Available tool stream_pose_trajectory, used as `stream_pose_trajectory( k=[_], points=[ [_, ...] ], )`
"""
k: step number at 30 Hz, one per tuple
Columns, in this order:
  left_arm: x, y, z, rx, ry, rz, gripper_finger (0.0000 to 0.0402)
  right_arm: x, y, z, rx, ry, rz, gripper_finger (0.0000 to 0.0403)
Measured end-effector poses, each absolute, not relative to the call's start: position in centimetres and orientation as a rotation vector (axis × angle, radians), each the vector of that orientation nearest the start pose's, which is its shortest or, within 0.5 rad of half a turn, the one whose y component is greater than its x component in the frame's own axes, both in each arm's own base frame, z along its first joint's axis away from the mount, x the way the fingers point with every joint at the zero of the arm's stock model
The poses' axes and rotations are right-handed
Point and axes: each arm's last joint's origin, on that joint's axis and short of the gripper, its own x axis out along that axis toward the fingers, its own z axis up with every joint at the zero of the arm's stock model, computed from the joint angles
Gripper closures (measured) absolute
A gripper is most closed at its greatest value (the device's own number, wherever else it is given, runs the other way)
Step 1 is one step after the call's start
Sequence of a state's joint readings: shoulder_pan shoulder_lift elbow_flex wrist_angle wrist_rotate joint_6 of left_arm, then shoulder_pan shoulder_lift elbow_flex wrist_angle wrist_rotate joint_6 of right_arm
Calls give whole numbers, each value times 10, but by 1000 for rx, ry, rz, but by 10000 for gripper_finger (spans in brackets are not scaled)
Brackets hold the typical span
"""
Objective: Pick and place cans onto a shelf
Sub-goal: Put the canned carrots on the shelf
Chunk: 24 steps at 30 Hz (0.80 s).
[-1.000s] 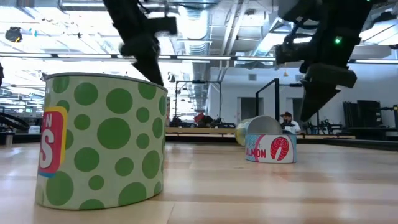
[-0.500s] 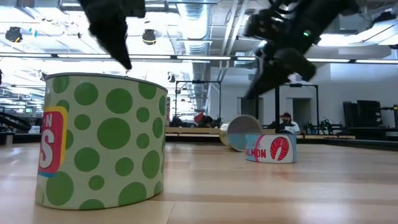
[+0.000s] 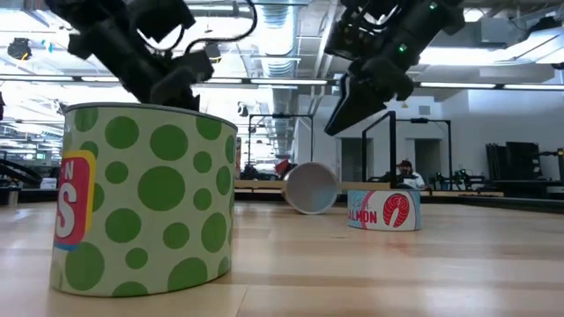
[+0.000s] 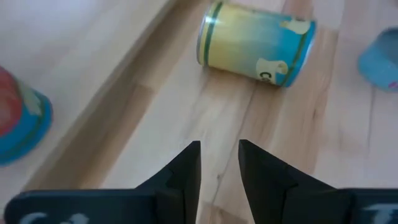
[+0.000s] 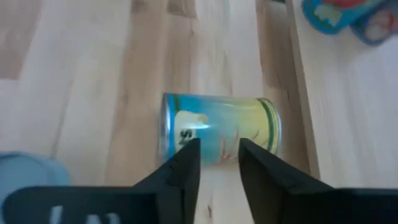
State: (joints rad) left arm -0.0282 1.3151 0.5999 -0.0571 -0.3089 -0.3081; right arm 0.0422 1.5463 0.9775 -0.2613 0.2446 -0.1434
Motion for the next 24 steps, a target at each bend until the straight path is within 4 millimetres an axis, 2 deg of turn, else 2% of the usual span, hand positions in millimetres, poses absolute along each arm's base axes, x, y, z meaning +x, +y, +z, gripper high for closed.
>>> stream_pose_trajectory(
  k=[6,11,16,20,24],
  points=[
    [266,1,148,-176,735,343,305,324,8,206,-285,833,-79,202],
    [293,0,142,-117,730,320,305,332,9,187,-291,880,-71,166],
    [313,0,142,-59,734,295,305,337,9,182,-287,885,-73,159],
    [321,1,145,-27,726,275,305,345,10,181,-275,853,-80,159],
    [321,6,145,-30,729,290,305,348,12,175,-230,854,-92,158]
  ],
)
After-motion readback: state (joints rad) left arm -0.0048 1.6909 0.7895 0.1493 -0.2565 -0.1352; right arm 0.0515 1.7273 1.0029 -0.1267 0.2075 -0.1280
